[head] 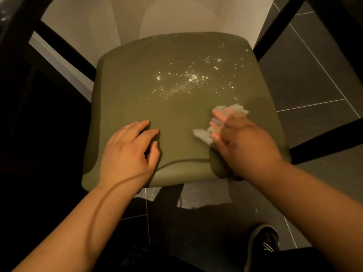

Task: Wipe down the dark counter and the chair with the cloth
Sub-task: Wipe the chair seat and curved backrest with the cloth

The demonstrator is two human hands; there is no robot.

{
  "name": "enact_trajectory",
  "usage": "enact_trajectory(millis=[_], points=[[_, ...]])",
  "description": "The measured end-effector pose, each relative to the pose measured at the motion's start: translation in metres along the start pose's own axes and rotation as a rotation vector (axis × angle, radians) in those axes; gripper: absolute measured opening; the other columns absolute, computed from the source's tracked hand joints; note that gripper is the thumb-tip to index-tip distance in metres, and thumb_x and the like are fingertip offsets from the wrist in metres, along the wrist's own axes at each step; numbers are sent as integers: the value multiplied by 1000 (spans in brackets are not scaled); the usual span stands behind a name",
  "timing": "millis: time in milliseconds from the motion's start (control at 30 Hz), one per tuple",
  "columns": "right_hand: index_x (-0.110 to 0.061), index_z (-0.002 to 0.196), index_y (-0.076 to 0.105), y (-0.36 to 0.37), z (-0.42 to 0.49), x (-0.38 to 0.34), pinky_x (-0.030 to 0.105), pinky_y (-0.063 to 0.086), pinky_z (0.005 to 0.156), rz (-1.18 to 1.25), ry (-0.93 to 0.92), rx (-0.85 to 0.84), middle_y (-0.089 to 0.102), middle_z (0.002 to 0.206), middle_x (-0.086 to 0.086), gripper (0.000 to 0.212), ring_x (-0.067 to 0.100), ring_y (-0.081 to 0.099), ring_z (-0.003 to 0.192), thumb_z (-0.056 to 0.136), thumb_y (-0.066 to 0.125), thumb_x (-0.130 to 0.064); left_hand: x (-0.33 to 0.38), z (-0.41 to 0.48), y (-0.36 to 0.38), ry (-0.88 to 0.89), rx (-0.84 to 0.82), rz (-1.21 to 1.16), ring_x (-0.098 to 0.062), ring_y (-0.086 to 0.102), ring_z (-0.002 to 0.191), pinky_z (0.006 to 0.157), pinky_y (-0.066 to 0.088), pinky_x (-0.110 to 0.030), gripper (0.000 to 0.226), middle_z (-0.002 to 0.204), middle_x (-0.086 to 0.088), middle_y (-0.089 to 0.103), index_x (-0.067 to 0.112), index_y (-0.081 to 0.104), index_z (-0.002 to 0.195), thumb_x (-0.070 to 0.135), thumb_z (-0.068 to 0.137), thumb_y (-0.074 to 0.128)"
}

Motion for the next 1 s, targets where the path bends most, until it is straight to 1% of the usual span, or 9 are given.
enact_trajectory(millis=[167,300,367,433,600,700,800,867,1000], points=[[-9,116,77,-8,-8,-1,43,45,110,36,108,33,60,145,9,51,33,52,138,100,40,-40,38,12,7,-121,-44,-94,-25,55,133,114,41,-46,41,139,0,64,24,75,123,42,88,61],[-13,117,77,17,-18,-44,46,50,107,154,-167,-29,63,141,8,40,31,55,135,97,49,-33,40,12,10,-127,-70,-58,-24,52,135,114,37,-42,44,142,1,60,27,72,127,42,87,62],[-10,120,76,14,-13,-34,46,50,106,119,-188,-2,62,142,9,31,31,56,134,97,62,-27,40,12,9,-125,-87,-42,-24,50,137,115,36,-43,48,144,0,58,28,70,132,43,87,61],[-7,117,77,5,-10,-8,47,48,107,39,-80,50,64,140,12,30,33,60,130,95,65,-24,41,13,9,-117,-119,-17,-24,48,139,116,34,-44,52,147,0,56,29,67,136,46,87,59],[-9,126,72,-19,-11,41,41,34,117,-11,230,11,52,153,7,40,30,47,143,105,48,-32,46,15,7,-136,-188,51,-25,42,144,119,31,-47,57,154,0,48,31,58,143,49,89,52],[-7,120,75,-12,-20,10,48,45,112,91,141,73,59,145,12,46,34,53,137,99,45,-34,47,18,7,-139,-214,80,-23,40,145,120,29,-46,58,155,1,46,32,55,144,51,90,50],[-11,121,75,5,-32,-19,39,43,115,133,-32,4,58,146,9,43,29,51,140,98,47,-33,47,18,7,-138,-206,83,-23,42,144,118,31,-47,58,154,1,47,32,56,143,52,89,51],[-9,124,73,2,-22,-2,44,43,115,101,50,36,57,148,9,39,30,49,141,99,52,-30,46,17,9,-135,-200,83,-23,42,145,118,31,-47,57,154,1,47,32,56,143,51,90,51],[-5,142,58,-12,-10,34,47,25,125,-9,301,-41,37,163,9,48,33,30,152,106,45,-33,47,16,9,-134,-206,82,-25,41,145,119,30,-48,57,155,0,47,30,56,144,51,91,50]])
Point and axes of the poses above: each hand's wrist, its own z-axis towards the middle knuckle, its own y-axis out of the palm, x = y × z, the point moved 1 cm from there along z, towards the middle knuckle
